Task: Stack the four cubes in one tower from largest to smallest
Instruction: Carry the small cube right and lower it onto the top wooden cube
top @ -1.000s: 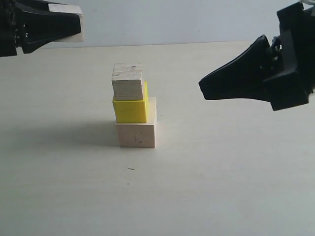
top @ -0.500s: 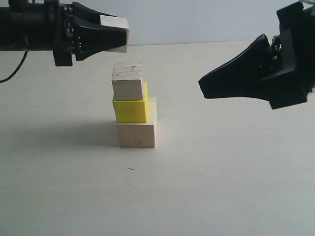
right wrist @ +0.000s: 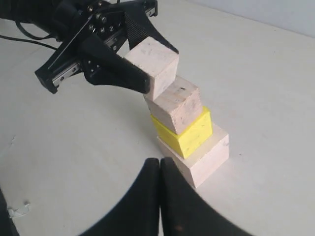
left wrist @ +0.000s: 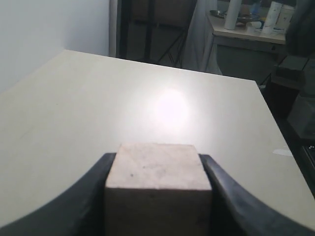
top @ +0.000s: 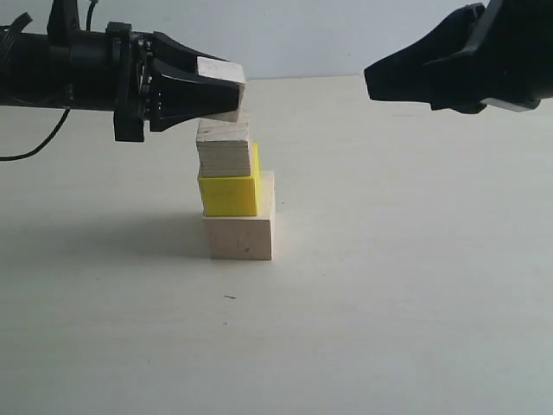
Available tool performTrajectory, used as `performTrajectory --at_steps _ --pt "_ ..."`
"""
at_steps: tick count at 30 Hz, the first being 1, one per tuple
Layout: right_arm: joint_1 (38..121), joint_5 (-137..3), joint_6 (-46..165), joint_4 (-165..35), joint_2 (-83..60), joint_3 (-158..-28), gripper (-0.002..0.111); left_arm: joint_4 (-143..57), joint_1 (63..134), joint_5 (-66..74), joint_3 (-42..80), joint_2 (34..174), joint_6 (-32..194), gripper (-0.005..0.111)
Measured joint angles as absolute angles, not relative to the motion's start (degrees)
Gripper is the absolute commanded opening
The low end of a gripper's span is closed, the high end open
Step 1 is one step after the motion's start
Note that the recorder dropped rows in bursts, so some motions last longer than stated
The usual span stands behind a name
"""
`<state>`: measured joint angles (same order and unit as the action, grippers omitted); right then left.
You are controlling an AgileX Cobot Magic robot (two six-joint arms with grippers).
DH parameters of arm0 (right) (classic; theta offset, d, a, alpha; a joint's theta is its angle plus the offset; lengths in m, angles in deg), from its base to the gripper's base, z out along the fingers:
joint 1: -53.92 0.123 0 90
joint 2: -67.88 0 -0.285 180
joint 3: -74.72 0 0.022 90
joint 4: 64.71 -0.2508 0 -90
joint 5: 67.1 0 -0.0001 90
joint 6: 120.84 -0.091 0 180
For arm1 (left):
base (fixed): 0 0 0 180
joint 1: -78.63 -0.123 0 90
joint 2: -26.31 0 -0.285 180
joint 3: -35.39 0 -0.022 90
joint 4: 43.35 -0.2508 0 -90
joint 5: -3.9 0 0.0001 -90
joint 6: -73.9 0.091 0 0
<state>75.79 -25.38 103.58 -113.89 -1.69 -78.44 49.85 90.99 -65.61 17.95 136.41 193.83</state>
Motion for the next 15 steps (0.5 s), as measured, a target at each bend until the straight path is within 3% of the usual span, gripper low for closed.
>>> performTrajectory --at_steps 15 --pt "75.8 -26.3 102.8 -113.9 -1.7 -78.4 0.0 50.0 91.0 -65.6 21.0 139.8 193.9 0.0"
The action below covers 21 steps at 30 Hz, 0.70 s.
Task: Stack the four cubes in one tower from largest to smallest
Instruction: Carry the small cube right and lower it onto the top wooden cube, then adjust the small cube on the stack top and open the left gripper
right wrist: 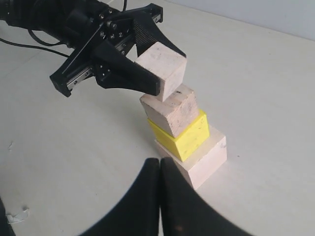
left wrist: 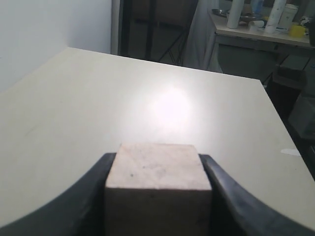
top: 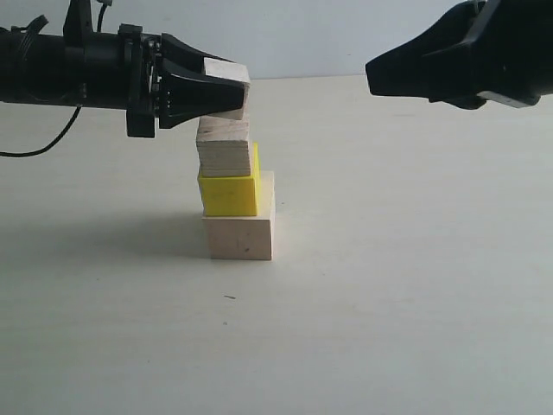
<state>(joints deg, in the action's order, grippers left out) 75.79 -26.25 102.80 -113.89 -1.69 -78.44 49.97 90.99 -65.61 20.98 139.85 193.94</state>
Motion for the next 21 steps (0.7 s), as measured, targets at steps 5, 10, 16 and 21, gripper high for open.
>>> performTrajectory --at_steps 5,10,16,21 --pt "75.8 -26.3 102.8 -113.9 -1.7 -78.4 0.0 50.0 91.0 -65.6 21.0 141.2 193.9 0.0" --pt "75.8 -26.1 102.8 -113.9 -1.7 -78.4 0.0 49.7 91.0 -65.6 21.0 141.8 193.9 0.0" --pt "75.8 -26.1 102.8 -113.9 -1.7 -78.4 0.0 49.6 91.0 -65.6 21.0 141.8 193.9 0.0" --pt "75.8 -26.1 102.8 -113.9 -1.7 -78.4 0.0 48.7 91.0 -65.6 21.3 141.8 193.9 0.0"
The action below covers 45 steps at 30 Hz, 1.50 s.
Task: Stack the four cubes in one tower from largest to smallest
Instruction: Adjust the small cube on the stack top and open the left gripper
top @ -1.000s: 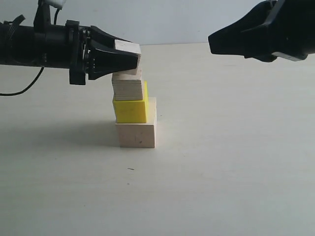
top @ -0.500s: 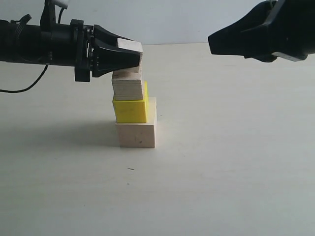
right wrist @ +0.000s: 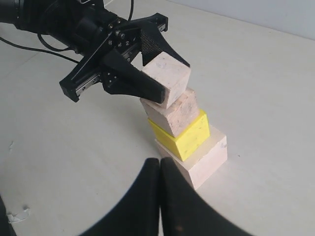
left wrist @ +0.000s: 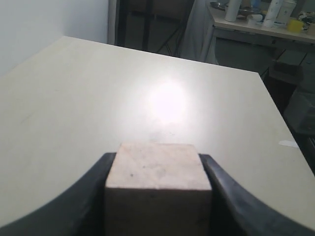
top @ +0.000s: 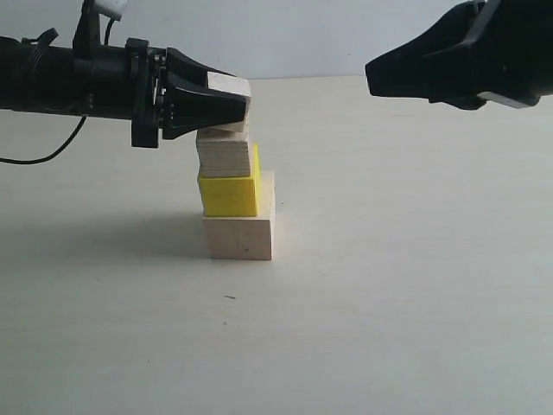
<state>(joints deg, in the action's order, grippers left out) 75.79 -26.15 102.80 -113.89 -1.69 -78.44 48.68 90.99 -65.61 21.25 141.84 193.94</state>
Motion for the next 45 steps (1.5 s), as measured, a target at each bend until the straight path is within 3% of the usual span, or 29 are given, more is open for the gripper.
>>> performTrajectory --at_steps 5,7,12,15,36,45 --pt "75.8 -26.1 102.8 -113.9 -1.7 -78.4 0.0 48.2 91.0 -65.8 21.4 141.8 194.0 0.001" --pt "75.8 -26.1 102.8 -113.9 -1.7 -78.4 0.0 47.9 91.0 -65.8 21.4 141.8 194.0 0.006" --pt "75.8 -26.1 102.8 -113.9 -1.7 -78.4 0.0 47.6 91.0 -66.2 21.4 141.8 194.0 0.037" --pt "75.8 -25.9 102.7 -113.9 -1.7 -78.4 0.0 47.6 91.0 -66.2 21.4 141.8 194.2 0.05" --pt "75.8 -23.7 102.7 -113.8 -1.7 -78.4 0.0 44.7 91.0 -66.0 21.4 142.0 194.2 0.052" --pt "75.8 -23.4 102.7 -113.8 -1.7 -78.4 0.0 46.3 91.0 -66.0 21.4 142.0 194.0 0.075"
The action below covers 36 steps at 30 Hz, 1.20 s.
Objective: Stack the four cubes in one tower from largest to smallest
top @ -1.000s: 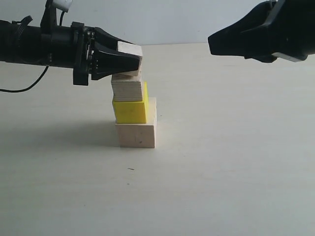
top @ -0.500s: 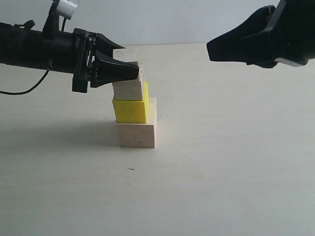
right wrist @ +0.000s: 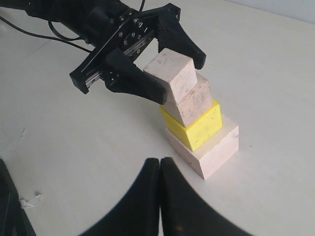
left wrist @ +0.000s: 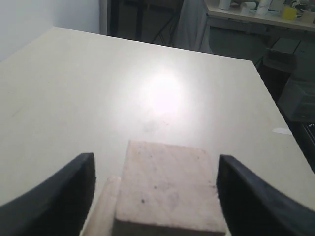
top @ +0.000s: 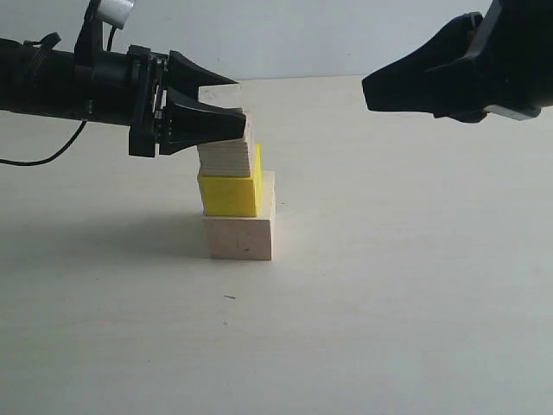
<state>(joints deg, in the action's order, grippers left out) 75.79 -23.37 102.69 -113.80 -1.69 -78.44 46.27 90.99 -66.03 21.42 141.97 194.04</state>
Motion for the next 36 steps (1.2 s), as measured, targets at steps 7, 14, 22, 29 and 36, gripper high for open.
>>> performTrajectory --at_steps 7,14,22,29,36 --pt "75.8 -23.3 102.7 -113.6 -1.7 -78.4 0.0 46.5 91.0 -66.0 21.4 142.0 192.3 0.077" --pt "75.8 -23.3 102.7 -113.6 -1.7 -78.4 0.0 46.5 91.0 -65.8 21.4 139.3 192.1 0.077" --pt "75.8 -23.3 102.7 -113.6 -1.7 -78.4 0.0 46.5 91.0 -65.8 21.4 135.4 192.1 0.077" --pt "75.8 -23.3 102.7 -113.5 -1.7 -78.4 0.0 45.7 89.0 -65.8 21.4 131.5 191.2 0.061" --pt "75.8 -23.9 102.7 -113.5 -1.7 -78.4 0.0 44.6 83.4 -65.8 21.4 125.7 187.1 0.018"
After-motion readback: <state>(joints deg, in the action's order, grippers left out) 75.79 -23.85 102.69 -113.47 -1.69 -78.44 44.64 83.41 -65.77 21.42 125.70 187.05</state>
